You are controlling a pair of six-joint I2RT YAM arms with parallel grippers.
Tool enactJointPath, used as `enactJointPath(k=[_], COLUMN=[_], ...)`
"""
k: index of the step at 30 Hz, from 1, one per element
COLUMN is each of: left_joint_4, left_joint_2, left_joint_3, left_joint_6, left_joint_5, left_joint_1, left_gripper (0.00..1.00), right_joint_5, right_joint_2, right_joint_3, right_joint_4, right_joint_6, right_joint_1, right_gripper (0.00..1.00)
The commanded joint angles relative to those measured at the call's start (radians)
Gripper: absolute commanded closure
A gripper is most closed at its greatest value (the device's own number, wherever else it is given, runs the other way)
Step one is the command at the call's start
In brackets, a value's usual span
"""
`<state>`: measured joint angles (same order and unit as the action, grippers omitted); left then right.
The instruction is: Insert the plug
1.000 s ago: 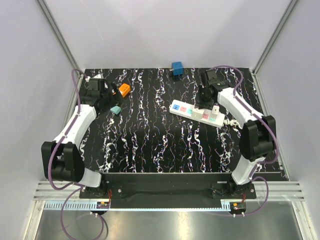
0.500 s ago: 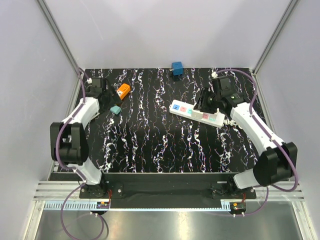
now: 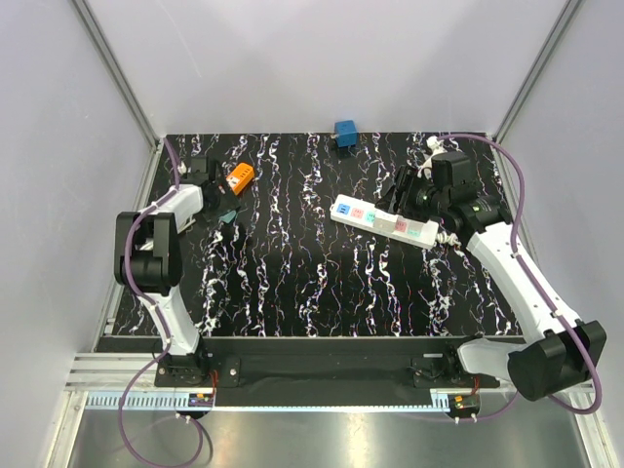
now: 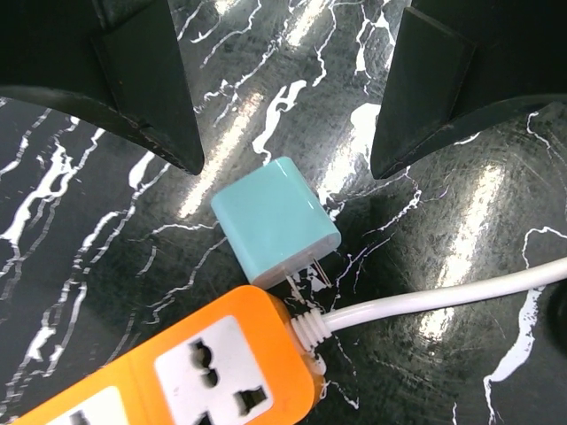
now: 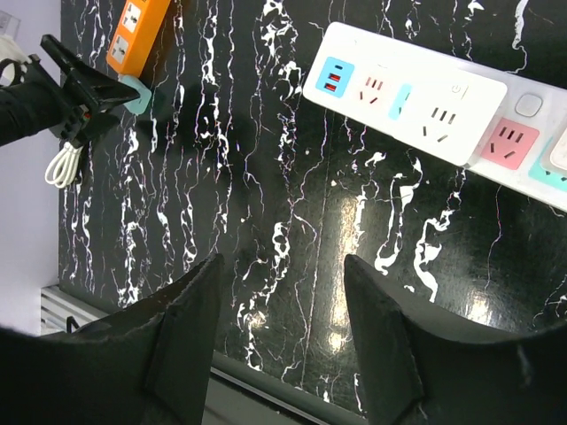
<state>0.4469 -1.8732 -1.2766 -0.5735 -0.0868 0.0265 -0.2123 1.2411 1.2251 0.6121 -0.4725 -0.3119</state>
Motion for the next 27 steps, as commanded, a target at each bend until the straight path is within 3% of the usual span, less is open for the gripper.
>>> enactJointPath(k=[1,8,21,25,26,27], left_joint_4=[-0.031,-0.042,-0.022,-0.02,-0.017,-0.016], left_joint_2=[-0.021,-0.03,-0.129,-0.127,-0.124,-0.11], left_joint_3=[-0.04,-0.007,-0.116,-0.119,-0.116,-0.113], left_joint_6=[0.001,-0.003,-0.022,-0.023,-0.023,-0.025], left_joint_5=[-0.025,-0.028,-0.062,-0.056,-0.054,-0.053], left_joint_1=[0.0,0.0,-0.005,-0.005,-0.005,-0.005], left_gripper=[0.18,0.18,0.21,0.35,0.51,0.58], right_joint_5=[-0.032,-0.044,-0.039,-0.038,-0.038,-0.042], right_joint_2=[-0.034,-0.048,-0.075,-0.074,-0.072,-0.071], right_joint_3=[-0.016,-0.024,-0.039,-0.045,-0.045,-0.045], right_joint_4=[-0.026,-0.029,-0.028,-0.025,-0.023,-0.022], right_joint_6=[-0.003,-0.017,-0.021,-0.012,-0.014,-0.014], right_joint_1=[0.002,0.0,0.0,0.0,0.0,0.0], right_gripper=[0.36,0.34,0.34,0.33,0.33,0.33])
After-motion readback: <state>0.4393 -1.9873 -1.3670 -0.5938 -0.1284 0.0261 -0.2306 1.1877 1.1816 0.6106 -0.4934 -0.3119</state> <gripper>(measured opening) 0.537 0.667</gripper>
